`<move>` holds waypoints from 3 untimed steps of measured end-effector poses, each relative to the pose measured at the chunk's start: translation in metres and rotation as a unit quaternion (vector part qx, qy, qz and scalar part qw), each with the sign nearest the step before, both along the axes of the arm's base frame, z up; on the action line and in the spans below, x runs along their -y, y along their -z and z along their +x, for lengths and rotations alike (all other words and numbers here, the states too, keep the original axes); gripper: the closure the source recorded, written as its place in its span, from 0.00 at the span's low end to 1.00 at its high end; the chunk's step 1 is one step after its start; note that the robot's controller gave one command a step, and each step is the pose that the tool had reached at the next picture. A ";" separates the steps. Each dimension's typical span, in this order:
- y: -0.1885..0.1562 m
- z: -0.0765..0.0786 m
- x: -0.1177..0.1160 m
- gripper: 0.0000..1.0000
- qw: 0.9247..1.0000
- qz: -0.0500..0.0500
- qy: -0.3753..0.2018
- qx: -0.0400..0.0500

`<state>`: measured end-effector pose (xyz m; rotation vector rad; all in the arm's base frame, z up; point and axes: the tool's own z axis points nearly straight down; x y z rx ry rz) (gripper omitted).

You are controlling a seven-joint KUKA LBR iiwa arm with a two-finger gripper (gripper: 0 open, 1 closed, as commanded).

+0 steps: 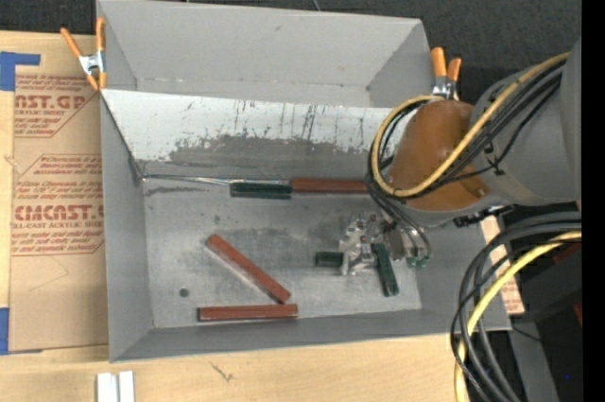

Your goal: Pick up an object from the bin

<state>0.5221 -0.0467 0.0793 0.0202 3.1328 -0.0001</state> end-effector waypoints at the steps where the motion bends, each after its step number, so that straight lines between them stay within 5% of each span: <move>1: 0.000 0.000 0.000 1.00 1.000 0.000 0.000 0.000; 2: 0.000 0.000 0.000 1.00 1.000 0.000 0.000 0.000; 3: -0.155 0.027 -0.015 1.00 1.000 0.000 -0.031 -0.001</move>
Offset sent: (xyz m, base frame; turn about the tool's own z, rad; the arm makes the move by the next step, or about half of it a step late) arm 0.0000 0.0000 0.0000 0.0000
